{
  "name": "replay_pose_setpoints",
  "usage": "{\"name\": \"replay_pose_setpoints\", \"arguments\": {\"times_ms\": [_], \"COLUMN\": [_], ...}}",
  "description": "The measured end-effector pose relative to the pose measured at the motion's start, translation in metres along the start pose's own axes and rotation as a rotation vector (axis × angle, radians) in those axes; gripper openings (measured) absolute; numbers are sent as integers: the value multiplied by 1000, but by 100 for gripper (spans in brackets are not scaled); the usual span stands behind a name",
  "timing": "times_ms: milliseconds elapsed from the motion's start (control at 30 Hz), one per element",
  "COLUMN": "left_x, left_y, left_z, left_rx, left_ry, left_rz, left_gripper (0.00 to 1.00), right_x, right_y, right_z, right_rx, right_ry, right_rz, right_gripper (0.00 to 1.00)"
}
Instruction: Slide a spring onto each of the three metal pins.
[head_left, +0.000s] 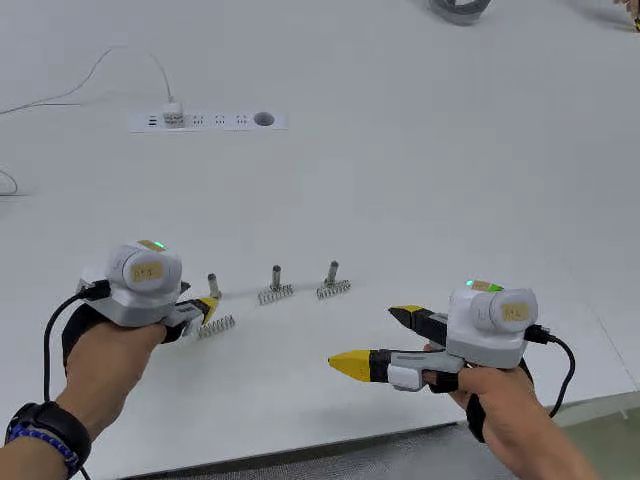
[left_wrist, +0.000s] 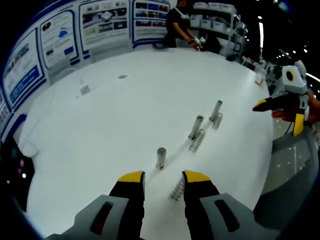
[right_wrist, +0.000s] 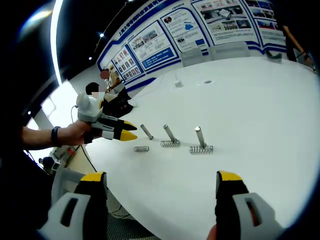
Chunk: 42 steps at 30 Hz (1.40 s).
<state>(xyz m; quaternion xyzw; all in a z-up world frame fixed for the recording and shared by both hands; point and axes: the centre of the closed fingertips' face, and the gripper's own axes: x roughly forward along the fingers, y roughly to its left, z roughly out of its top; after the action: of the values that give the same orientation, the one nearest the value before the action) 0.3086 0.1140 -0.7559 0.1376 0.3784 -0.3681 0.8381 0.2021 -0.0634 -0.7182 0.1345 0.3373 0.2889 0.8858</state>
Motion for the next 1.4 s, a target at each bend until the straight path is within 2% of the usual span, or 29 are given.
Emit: {"name": "replay_pose_setpoints", "arguments": {"times_ms": [200,300,633,733,800,867,933,1067,1233,1400], "left_x": [-10,-16,-28,-31,-34,-37,-39,-43,-49,-55], "left_y": [1,4,9,10,7,9,7,11,7,5], "left_z": [-8,-10,-28,-32,-31,-32,-35,-43,-51,-58], "left_rx": [-17,-33,-70,-85,-96,-91,-91,-92,-96,-104], "left_ry": [-2,-24,-39,-51,-79,-93,-94,-93,-88,-85], "left_rz": [2,8,6,3,-11,-11,-19,-15,-32,-38], "left_gripper": [36,39,48,51,53,57,61,62,69,72], "right_x": [2,4,9,10,11,11,12,13,15,17], "right_y": [0,1,3,3,3,4,3,3,5,7], "right_z": [1,1,3,3,2,2,2,-1,-4,-7], "right_rx": [0,-5,-17,-22,-25,-28,-28,-27,-30,-28], "right_ry": [-1,-3,1,2,4,5,5,8,15,20], "right_rz": [1,3,8,9,8,8,6,6,10,11], "right_gripper": [91,92,92,92,92,92,92,92,92,92]}}
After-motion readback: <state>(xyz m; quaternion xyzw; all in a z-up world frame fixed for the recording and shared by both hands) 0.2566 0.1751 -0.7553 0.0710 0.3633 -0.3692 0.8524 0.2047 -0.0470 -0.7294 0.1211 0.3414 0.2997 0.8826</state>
